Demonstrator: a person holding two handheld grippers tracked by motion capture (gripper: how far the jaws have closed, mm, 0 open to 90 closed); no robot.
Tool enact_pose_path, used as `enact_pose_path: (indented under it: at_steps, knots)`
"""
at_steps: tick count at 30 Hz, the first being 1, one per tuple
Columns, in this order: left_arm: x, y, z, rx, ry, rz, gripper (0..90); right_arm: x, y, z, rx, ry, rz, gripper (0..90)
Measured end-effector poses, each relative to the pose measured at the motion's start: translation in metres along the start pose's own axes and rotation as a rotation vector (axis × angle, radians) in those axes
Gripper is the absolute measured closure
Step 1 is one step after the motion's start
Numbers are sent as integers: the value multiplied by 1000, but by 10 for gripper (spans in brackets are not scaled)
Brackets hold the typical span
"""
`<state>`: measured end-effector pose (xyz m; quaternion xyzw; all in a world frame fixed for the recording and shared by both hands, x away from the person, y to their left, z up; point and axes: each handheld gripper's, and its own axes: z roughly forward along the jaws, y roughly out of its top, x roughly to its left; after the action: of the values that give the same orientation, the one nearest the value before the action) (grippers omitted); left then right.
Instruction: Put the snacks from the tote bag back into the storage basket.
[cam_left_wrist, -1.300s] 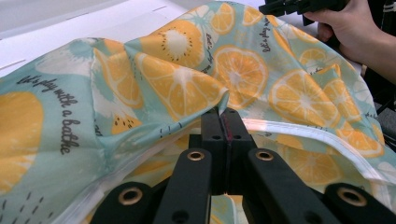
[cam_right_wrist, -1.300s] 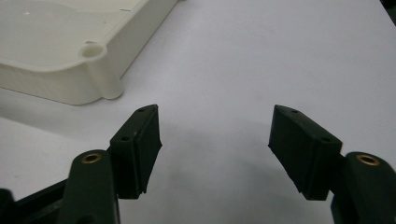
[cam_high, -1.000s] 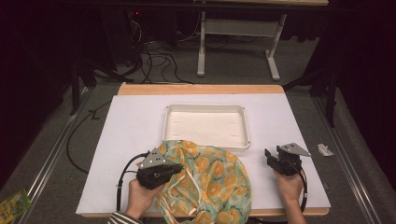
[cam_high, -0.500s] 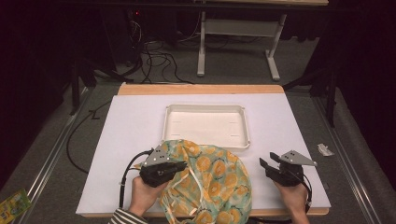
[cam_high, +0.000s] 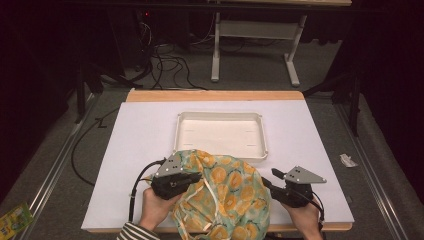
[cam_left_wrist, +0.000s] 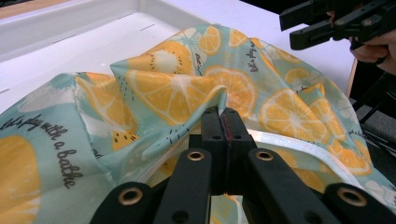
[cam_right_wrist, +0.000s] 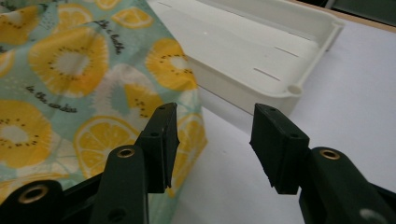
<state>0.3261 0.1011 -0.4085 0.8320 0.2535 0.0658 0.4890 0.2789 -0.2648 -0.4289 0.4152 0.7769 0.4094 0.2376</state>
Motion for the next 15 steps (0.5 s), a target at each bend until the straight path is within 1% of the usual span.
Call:
enact_pose_path:
  at_steps: [2,5,9,10,11,12,13,14,15]
  knots:
    - [0,1,0,-2,-2,0,900,4,2,4,10,15,-31,546]
    - [-1,2,0,-5,-3,6,900,6,2,9,28,25,-34,591]
    - [-3,5,-1,-18,-3,10,900,4,1,16,62,40,-38,714]
    - [-3,5,-1,-18,-3,10,900,4,1,16,62,40,-38,714]
    - [-3,6,-2,-20,-2,12,900,3,0,18,69,43,-54,784]
    - [-3,6,-2,-20,-2,12,900,3,0,18,69,43,-54,784]
    - [-3,7,-2,-20,-1,14,900,2,0,19,78,43,-69,855]
    - [-4,8,-3,-26,-2,16,900,2,0,18,79,41,-69,890]
    - [-4,9,-3,-27,-2,18,900,1,-1,18,77,42,-65,900]
